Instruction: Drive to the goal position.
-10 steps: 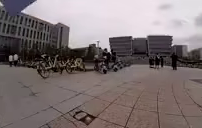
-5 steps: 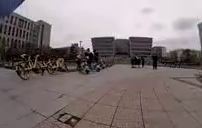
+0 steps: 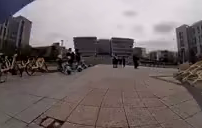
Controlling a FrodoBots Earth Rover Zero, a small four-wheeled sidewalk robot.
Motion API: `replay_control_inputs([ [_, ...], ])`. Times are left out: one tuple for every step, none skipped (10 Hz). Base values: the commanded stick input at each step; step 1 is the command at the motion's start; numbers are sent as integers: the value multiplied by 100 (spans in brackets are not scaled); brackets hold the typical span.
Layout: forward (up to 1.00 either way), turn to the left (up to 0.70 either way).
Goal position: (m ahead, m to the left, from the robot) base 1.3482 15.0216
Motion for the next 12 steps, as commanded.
replay_control_inputs([
  [0, 0],
  [0, 0],
  [0, 0],
  [0, 0],
  [0, 0],
  [0, 0],
  [0, 0],
  [0, 0],
  [0, 56],
  [0, 60],
  [0, 60],
  [0, 60],
])
